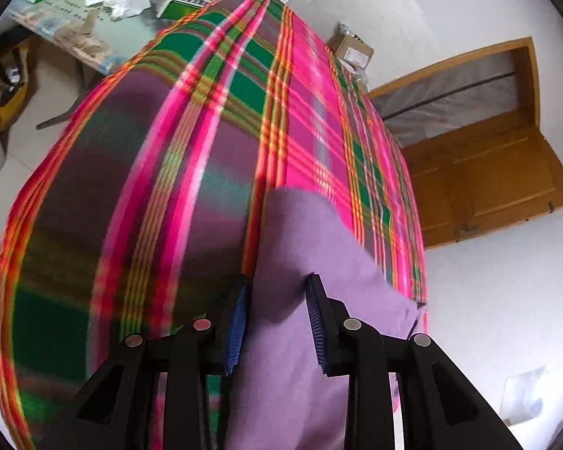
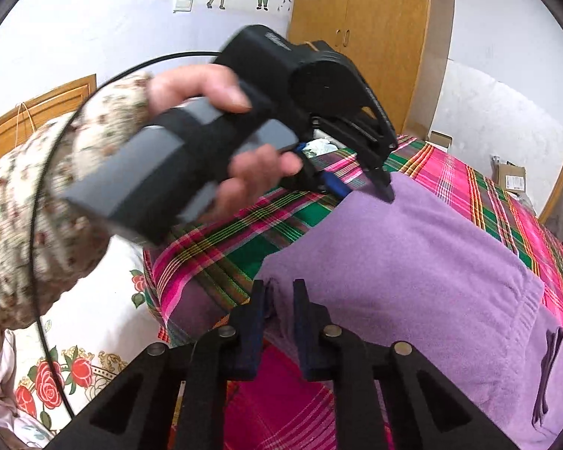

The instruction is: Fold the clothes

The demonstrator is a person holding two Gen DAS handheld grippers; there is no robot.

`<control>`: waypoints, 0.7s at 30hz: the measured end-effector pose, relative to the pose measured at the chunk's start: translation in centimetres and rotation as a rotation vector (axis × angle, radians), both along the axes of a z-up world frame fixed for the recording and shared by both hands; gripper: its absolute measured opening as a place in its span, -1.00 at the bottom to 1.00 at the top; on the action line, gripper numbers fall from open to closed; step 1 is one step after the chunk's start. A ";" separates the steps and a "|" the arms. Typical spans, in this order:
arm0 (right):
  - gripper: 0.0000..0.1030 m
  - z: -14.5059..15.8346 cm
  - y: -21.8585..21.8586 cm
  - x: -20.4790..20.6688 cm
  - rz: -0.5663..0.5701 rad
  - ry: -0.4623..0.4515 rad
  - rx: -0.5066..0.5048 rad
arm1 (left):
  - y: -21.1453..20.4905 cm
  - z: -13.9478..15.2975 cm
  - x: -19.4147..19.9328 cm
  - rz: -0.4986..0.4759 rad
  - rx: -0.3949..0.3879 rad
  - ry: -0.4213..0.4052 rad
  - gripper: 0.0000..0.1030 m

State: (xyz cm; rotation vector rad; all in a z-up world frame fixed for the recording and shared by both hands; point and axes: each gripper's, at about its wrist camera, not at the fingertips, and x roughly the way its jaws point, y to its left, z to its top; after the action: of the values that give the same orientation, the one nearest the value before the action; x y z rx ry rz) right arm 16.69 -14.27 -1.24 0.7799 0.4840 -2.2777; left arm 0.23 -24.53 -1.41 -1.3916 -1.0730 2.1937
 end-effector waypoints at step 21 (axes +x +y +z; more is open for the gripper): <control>-0.81 3.3 4.3 1.6 0.002 0.037 -0.137 | 1.2 3.5 0.2 -0.013 0.009 0.002 -0.64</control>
State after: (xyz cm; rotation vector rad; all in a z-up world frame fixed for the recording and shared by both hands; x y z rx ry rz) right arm 18.27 -9.97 2.07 0.6702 0.3412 -2.2997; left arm 0.40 -23.29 2.07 -1.3888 -1.0685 2.1779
